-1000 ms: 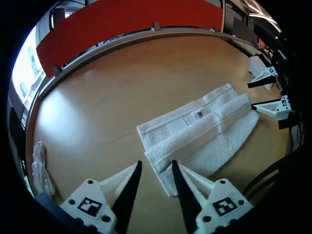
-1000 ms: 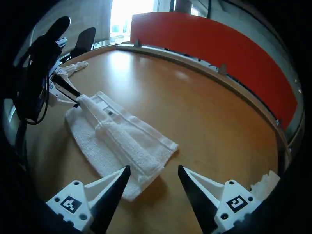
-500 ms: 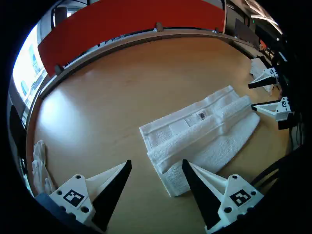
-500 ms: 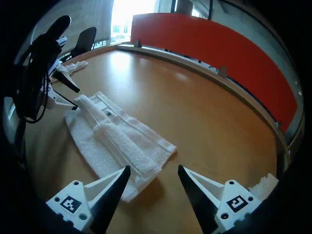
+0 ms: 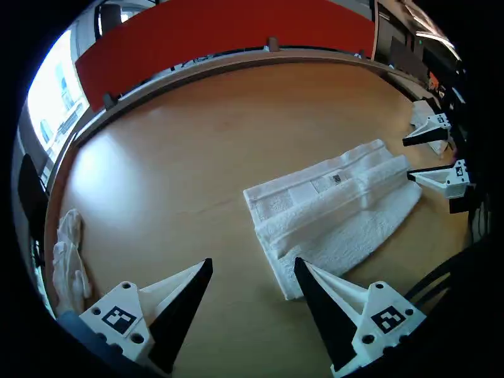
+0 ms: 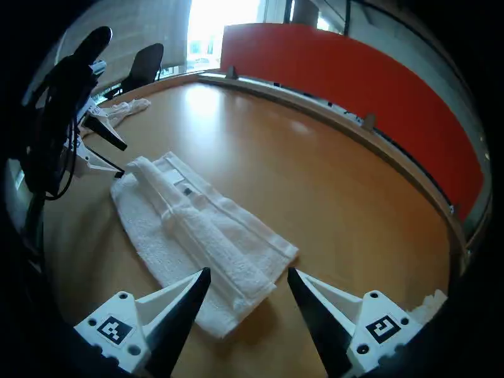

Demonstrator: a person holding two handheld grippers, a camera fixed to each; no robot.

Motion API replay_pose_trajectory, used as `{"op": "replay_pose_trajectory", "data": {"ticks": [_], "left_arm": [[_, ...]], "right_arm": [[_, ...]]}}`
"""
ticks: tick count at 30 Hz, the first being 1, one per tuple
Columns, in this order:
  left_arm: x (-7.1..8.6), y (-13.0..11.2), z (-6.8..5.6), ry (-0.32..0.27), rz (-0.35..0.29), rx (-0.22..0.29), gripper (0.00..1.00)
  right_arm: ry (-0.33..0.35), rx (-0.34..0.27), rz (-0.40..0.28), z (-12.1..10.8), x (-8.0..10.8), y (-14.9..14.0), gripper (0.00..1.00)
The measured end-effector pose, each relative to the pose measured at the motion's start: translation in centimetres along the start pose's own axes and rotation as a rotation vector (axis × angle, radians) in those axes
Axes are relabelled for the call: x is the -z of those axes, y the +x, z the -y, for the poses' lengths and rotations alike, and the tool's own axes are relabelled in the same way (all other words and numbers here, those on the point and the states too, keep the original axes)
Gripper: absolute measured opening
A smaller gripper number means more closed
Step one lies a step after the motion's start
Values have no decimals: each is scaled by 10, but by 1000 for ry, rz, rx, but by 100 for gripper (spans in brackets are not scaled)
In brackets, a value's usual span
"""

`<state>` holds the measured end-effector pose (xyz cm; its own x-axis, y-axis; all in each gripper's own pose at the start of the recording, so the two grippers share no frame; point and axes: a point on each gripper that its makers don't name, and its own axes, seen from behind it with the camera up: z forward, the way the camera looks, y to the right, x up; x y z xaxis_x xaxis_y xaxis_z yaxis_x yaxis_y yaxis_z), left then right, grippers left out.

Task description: Fold towel

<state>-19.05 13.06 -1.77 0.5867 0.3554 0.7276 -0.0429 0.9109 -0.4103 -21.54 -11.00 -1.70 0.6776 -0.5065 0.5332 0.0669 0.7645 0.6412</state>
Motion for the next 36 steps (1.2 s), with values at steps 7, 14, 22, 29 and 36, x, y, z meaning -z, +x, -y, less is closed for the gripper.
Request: {"op": "replay_pose_trajectory", "data": {"ticks": [7,14,22,29,36], "left_arm": [[12,-16,14,27,0,53,96],[27,-37,31,60,10,106,96],[46,-65,46,95,20,169,96],[61,-85,57,123,25,218,96],[67,-95,62,135,27,238,96]], "right_arm": [[23,19,-8,13,-9,13,94],[54,47,-15,30,-21,27,95],[92,81,-17,52,-35,41,94],[123,111,-18,72,-46,53,94],[134,124,-15,80,-51,57,94]]}}
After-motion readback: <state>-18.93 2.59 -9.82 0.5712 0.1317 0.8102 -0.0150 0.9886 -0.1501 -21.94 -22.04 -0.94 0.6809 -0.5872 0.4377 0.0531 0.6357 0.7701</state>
